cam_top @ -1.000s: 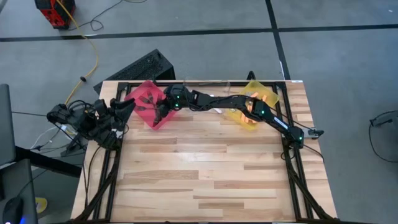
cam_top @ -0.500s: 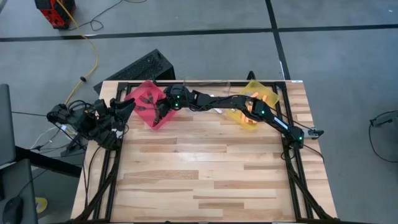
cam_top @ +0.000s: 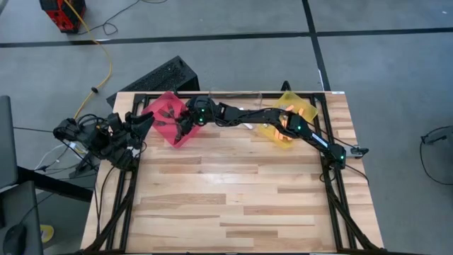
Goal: Sort silverware by color (type)
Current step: Put the black fork into the pink bin, then return to Home Position
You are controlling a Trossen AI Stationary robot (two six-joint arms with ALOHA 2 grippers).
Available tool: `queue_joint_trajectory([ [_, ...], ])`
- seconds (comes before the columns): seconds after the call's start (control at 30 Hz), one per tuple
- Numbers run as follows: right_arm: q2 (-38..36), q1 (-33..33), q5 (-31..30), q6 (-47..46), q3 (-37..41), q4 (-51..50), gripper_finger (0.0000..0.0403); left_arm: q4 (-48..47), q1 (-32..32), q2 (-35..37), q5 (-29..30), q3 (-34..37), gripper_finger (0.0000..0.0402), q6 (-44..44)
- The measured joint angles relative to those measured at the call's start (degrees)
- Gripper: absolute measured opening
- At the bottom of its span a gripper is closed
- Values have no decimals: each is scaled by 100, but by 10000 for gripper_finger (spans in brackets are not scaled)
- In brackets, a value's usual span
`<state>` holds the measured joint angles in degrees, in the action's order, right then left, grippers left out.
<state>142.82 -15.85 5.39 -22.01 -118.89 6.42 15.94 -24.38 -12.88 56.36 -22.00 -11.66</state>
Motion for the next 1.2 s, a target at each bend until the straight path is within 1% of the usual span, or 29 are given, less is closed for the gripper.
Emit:
queue_joint_trajectory([
  [0.1, -2, 35, 13, 348, -137, -70, 273, -2, -1, 0, 0, 0, 178, 1],
  [0.23, -18, 97, 28, 771, -536, -272, 294, -2, -1, 0, 0, 0, 178, 2],
  [0.4, -26, 81, -80, 1219, -817, -476, 297, -4, 0, 0, -2, 0, 178, 0],
  [0.57, -85, -33, -97, 1259, -1012, -652, 297, -2, 0, -2, -2, 0, 178, -2],
  [0.63, -114, -101, -97, 1308, -1229, -707, 297, -1, -1, -1, -2, 0, 178, -2],
  [0.7, -176, -188, -91, 1309, -1563, -1065, 297, 0, 0, -2, -2, 0, 178, -4],
  [0.73, -273, -230, -88, 1309, -1617, -1246, 297, 0, 0, -2, -5, 0, 178, -4],
  [0.8, -562, -285, -95, 1322, -1474, -1151, 297, 4, -2, -2, -26, 0, 178, -4],
  [1.0, -1466, -478, -88, 1308, -1469, -1949, 297, 22, -2, -2, -98, 0, 178, -7],
  [1.1, -1933, -555, -84, 1312, -1469, -2151, 297, 18, -2, -2, -90, 0, 178, -38],
  [1.2, -2399, -614, -75, 1308, -1469, -2549, 297, -57, -2, -4, -213, 0, 178, -148],
])
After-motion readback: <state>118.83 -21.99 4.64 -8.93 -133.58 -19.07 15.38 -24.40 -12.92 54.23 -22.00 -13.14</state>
